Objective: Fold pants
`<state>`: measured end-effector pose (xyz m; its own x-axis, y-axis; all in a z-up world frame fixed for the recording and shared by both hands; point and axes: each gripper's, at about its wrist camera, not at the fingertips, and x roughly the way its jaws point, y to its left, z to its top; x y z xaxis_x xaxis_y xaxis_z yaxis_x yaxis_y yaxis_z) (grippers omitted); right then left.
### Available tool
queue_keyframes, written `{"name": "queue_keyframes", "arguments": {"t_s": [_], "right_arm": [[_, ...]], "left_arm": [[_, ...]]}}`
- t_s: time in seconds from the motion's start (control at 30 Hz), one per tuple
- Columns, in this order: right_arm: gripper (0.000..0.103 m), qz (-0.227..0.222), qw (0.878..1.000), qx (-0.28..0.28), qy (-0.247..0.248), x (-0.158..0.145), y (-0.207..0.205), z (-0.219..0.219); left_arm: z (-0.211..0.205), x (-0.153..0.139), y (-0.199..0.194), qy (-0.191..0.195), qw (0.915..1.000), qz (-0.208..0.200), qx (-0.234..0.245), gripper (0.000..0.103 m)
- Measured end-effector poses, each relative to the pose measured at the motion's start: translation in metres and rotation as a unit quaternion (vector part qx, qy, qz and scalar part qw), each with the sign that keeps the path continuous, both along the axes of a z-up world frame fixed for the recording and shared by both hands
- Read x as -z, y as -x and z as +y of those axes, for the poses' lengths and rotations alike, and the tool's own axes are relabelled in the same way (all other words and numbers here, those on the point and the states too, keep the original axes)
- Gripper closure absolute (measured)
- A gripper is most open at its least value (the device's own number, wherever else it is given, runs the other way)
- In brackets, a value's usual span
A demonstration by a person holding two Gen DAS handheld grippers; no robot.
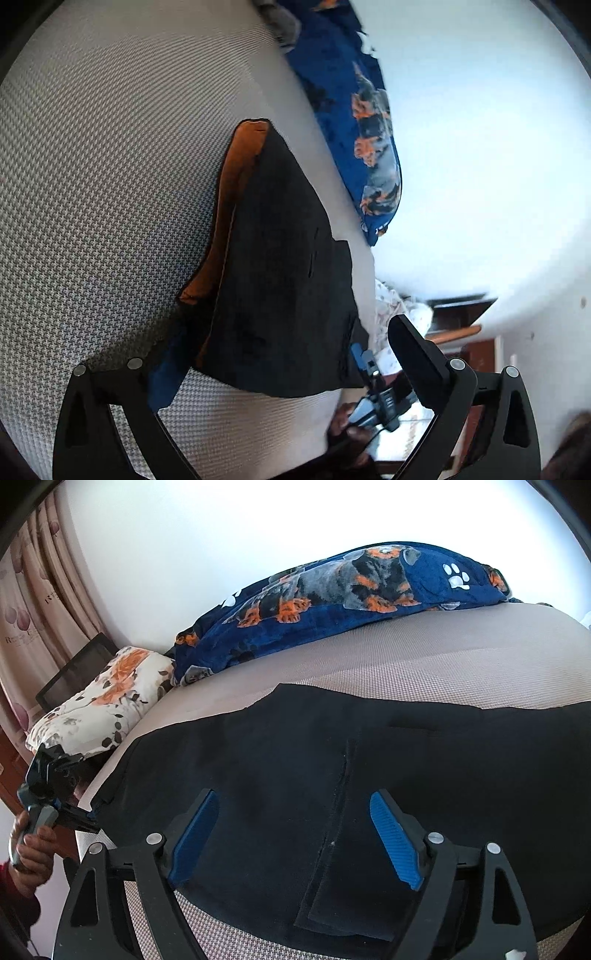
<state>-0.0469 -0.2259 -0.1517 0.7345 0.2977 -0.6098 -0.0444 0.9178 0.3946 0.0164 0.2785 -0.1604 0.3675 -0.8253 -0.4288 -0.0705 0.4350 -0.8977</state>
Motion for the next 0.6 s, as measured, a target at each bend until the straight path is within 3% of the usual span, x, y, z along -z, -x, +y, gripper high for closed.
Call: {"name": "queue_keyframes", "arguments": {"t_s": [0.13, 0.37, 0.5, 0.6], "right_arm": [[0.020, -0.001, 1.000, -0.005, 0.005, 0.000, -0.001, 0.003], [0.020, 0.002, 1.000, -0.004, 0.000, 0.001, 0.000, 0.002], [0.019, 0.001, 1.000, -0.006, 0.000, 0.002, 0.000, 0.004], [0.019, 0.001, 1.000, -0.007, 0.000, 0.002, 0.000, 0.004]], "left_arm": [[-0.008, 0.001, 0.000, -0.058, 0.9983, 0.001, 0.007, 0.027], [-0.022, 0.008, -0.008, -0.050, 0.9986, 0.016, -0.001, 0.027], [-0.017, 0.012, -0.008, -0.023, 0.9991, 0.019, -0.031, 0.027], [-0.019, 0.011, -0.007, -0.044, 0.9979, 0.026, -0.040, 0.033]]}}
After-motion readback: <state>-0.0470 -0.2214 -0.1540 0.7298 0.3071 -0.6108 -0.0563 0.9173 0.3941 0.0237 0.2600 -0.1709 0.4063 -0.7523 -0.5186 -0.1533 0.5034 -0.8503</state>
